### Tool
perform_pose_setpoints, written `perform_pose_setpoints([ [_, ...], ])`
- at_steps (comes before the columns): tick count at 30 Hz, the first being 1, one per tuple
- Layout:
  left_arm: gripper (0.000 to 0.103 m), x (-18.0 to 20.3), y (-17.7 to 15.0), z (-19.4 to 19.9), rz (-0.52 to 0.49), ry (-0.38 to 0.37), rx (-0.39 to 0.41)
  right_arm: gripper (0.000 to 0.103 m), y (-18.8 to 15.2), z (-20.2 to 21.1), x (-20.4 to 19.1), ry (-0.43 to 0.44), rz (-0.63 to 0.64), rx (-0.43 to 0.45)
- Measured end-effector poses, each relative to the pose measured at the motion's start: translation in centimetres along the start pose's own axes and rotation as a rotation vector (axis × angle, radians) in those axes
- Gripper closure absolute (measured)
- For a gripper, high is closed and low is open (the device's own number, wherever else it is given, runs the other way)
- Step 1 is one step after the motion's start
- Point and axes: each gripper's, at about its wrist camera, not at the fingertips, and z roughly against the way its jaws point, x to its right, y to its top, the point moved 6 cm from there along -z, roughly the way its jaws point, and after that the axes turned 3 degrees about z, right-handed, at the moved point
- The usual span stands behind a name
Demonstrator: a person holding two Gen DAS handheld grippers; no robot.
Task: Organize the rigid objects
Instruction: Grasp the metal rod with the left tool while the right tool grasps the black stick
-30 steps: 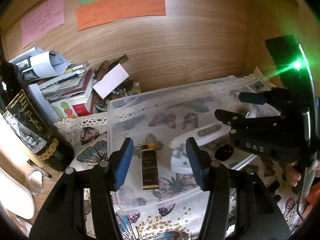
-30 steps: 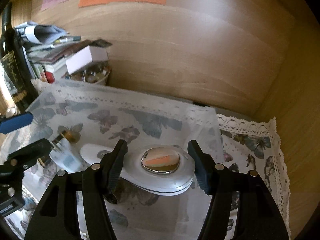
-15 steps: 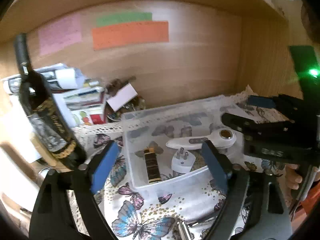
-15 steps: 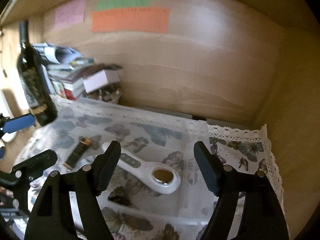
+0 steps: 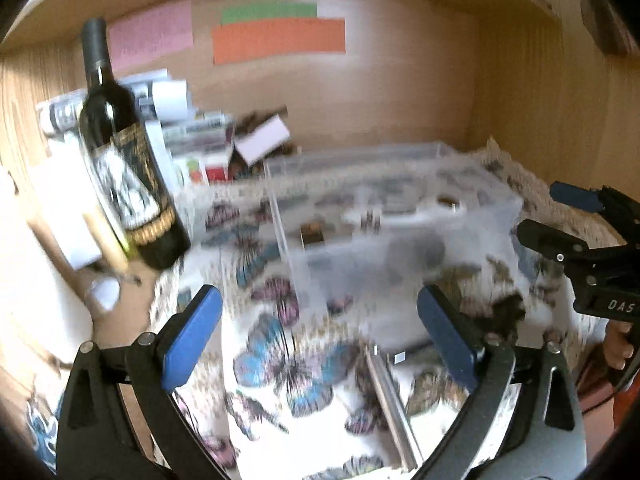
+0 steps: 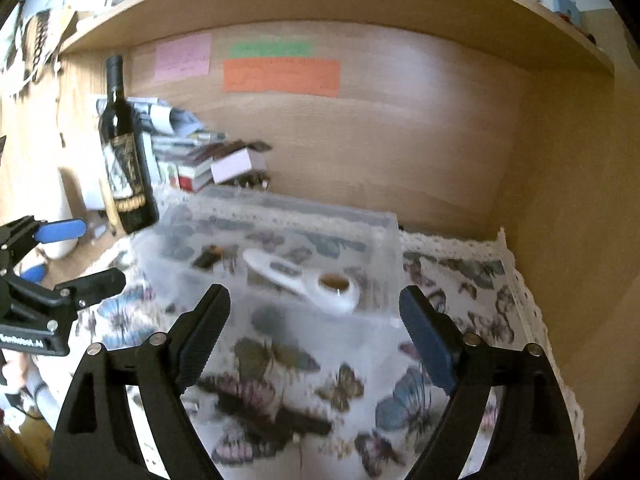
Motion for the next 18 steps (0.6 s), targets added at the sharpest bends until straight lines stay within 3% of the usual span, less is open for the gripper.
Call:
perform_pose_setpoints([
  [4,0.004,0.3,-2.4,-0.3,-0.013,-0.005,-0.038,0.018,-2.6,-0.5,-0.2,0.003,-0.002,-0.05],
  [7,0.006,0.7,-3.9,-0.5,-0.007,-0.03,-0.069,0.018,-4.3,-1.1,-0.4,0.051,-0.021,-0.089],
  [10,0.022,1.5,-5.1,-0.6,-0.014,-0.048,-0.097,0.02,-5.2,-1.5,-1.0,0.098,-0.038,-0.121],
  [12,0.026,2.0,-5.6,-0.5,-0.02,-0.059,-0.102,0.023,-5.6,-2.0,-1.4,0.105,-0.022,-0.14],
  [14,0.039,2.5,-5.9,-0.6,-0.032,-0.066,-0.103,0.037,-6.0,-2.4,-1.9,0.115,-0.001,-0.164],
  [18,0.063,2.9,-6.6,-1.3,-0.015,-0.116,-0.147,0.053,-6.6,-3.0,-2.6,0.155,0.022,-0.199],
])
